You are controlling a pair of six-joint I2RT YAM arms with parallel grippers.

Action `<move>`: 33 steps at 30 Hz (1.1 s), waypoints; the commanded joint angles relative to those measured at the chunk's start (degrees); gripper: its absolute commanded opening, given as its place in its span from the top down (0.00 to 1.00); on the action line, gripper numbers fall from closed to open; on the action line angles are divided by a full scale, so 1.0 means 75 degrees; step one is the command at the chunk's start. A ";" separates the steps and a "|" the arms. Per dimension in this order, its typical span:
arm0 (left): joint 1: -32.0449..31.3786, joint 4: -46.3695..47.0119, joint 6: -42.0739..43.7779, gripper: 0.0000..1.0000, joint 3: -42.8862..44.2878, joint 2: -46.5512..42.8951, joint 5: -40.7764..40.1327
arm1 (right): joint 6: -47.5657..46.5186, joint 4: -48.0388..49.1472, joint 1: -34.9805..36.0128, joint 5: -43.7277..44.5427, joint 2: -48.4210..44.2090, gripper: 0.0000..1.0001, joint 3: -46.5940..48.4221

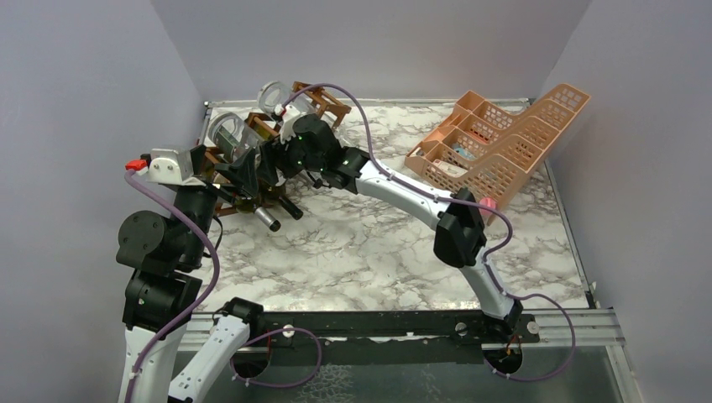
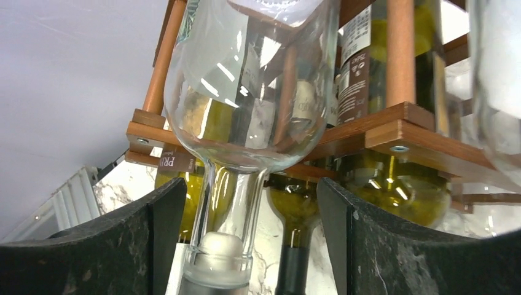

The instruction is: Put the wine bottle on the wine rack

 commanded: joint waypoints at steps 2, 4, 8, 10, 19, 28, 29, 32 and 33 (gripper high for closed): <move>-0.0046 -0.0065 0.0047 0.01 0.0101 0.0003 -0.0132 | -0.0071 0.0373 -0.0015 0.0271 -0.0741 0.15 -0.0240; -0.0049 -0.0093 0.0017 0.01 0.0094 0.0014 -0.0153 | -0.0042 0.0444 -0.0021 0.0227 -0.0979 0.11 -0.0427; -0.0045 -0.0104 -0.0227 0.01 -0.0023 0.0050 -0.0355 | 0.0024 0.0564 -0.0024 0.0200 -0.1618 0.04 -0.1095; -0.0039 -0.0124 -0.0631 0.01 -0.0194 0.0065 -0.0580 | 0.0094 0.0662 -0.0021 0.0262 -0.2117 0.02 -0.1738; -0.0127 -0.0160 -0.0694 0.01 -0.1705 -0.0217 0.1369 | 0.0539 -0.0156 -0.0021 0.2420 -0.4804 0.00 -0.5144; -0.0137 -0.0225 -0.0380 0.01 -0.1538 -0.0154 0.1897 | 0.1092 -0.2545 -0.0029 0.5249 -0.7159 0.00 -0.7005; -0.0138 -0.0251 -0.0356 0.01 -0.1442 -0.0179 0.1782 | 0.1097 -0.2714 -0.0022 0.5395 -0.7439 0.00 -0.7124; -0.0137 -0.0278 -0.0207 0.01 -0.1091 -0.0360 0.1269 | 0.1003 -0.3034 -0.0023 0.5833 -0.8396 0.00 -0.7458; -0.0140 -0.0286 -0.0138 0.01 -0.0956 -0.0434 0.1114 | 0.0972 -0.3077 -0.0021 0.5998 -0.8832 0.00 -0.7567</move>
